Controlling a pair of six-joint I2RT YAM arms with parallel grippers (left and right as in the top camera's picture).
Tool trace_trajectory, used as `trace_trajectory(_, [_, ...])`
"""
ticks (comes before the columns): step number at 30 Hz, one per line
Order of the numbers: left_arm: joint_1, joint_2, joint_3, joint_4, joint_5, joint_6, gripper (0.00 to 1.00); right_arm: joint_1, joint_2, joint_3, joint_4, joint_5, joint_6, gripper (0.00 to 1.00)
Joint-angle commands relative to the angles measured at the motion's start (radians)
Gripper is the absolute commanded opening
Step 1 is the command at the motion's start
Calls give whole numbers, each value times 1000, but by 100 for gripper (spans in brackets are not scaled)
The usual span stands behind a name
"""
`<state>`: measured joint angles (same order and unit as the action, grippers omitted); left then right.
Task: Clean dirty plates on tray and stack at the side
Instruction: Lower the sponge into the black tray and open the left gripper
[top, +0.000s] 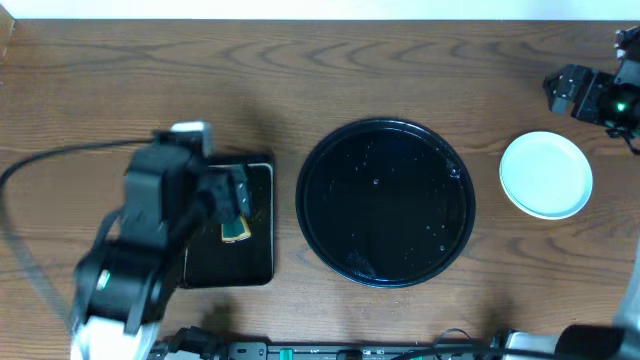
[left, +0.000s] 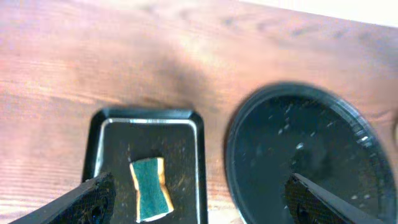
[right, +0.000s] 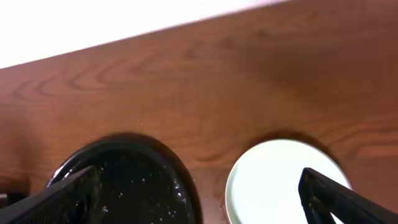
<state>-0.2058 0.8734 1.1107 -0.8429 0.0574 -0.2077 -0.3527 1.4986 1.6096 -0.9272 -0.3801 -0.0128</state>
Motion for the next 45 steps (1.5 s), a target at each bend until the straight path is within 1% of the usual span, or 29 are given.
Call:
trace_trajectory(1, [-3, -96, 19, -19, 2, 16, 87, 7, -44, 20, -1, -13, -45, 99])
trace_trajectory(6, [-3, -193, 19, -65, -3, 17, 87, 6, -53, 19, -9, -9, -45, 99])
trace_trajectory(10, [-3, -220, 19, -87, -60, 16, 87, 6, -53, 19, -11, -9, -45, 99])
trace_trajectory(24, [-3, -222, 19, -81, -70, 16, 88, 6, -52, 19, -80, -9, -45, 99])
trace_trajectory(45, [-3, -222, 19, -111, -66, 16, 88, 6, -52, 19, -80, -9, -45, 99])
